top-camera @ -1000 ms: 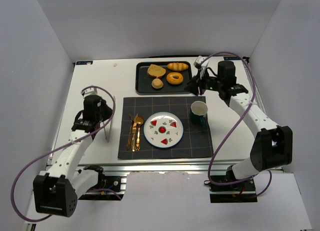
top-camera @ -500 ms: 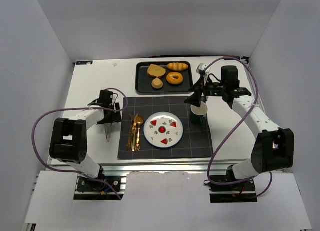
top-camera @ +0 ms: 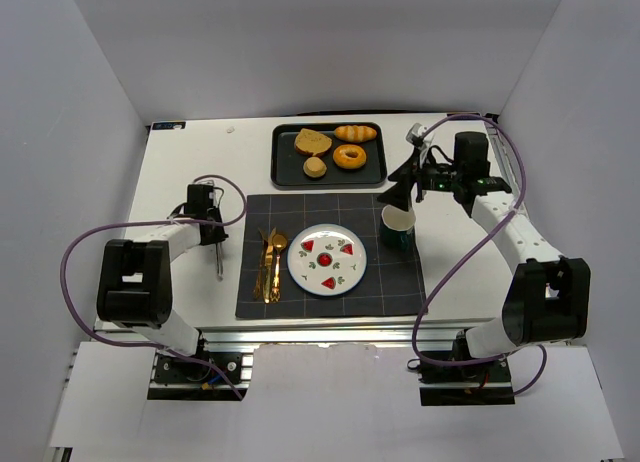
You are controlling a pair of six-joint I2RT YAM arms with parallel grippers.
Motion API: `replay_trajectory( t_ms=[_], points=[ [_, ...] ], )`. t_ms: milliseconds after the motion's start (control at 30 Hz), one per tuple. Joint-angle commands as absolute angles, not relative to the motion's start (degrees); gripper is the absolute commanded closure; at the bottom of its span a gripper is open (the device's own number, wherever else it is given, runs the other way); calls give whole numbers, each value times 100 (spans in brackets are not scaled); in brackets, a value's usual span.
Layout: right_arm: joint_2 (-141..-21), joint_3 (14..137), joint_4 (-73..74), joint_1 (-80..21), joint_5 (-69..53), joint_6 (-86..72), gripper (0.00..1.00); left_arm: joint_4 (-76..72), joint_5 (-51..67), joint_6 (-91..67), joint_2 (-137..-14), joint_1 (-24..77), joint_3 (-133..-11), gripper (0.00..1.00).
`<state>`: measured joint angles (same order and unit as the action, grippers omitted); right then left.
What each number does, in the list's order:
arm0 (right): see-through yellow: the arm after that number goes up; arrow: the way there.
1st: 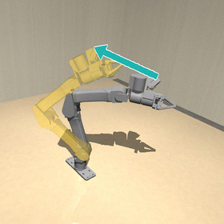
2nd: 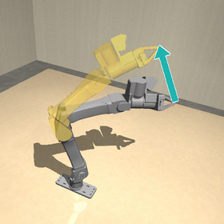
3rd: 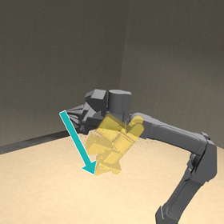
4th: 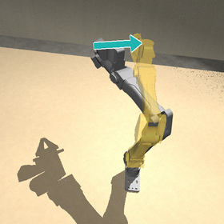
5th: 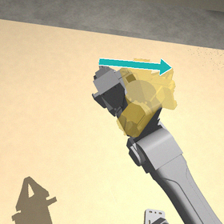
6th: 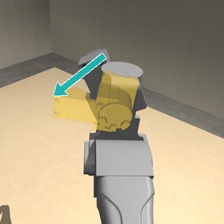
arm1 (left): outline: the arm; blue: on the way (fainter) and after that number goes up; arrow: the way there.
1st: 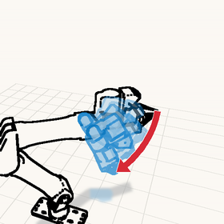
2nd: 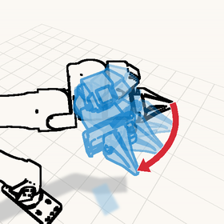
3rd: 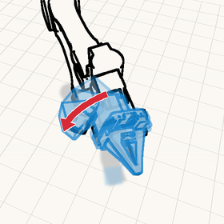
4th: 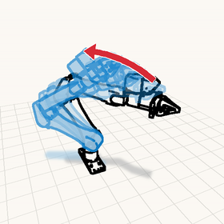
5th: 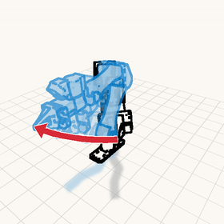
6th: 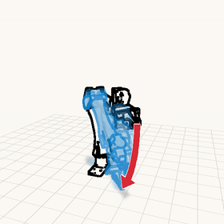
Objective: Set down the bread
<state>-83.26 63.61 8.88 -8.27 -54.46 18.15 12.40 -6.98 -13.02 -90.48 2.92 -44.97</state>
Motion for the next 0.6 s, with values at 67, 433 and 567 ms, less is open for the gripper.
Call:
replay_trajectory(
  t_ms=[67, 433, 567],
  points=[
    [-8112, 6416, 721, -642, -5634, 1731, 19, 1485, -238, -1704, -8554, 308, -4701, 77],
    [-8112, 6337, 422, -501, -5704, 1459, 19, 1160, 1185, -3383, -8445, 1010, -6177, 60],
    [-8104, 6346, 396, -466, -5766, 1441, 18, 1055, 1380, -3673, -8955, 1317, -6749, 54]
  ],
)
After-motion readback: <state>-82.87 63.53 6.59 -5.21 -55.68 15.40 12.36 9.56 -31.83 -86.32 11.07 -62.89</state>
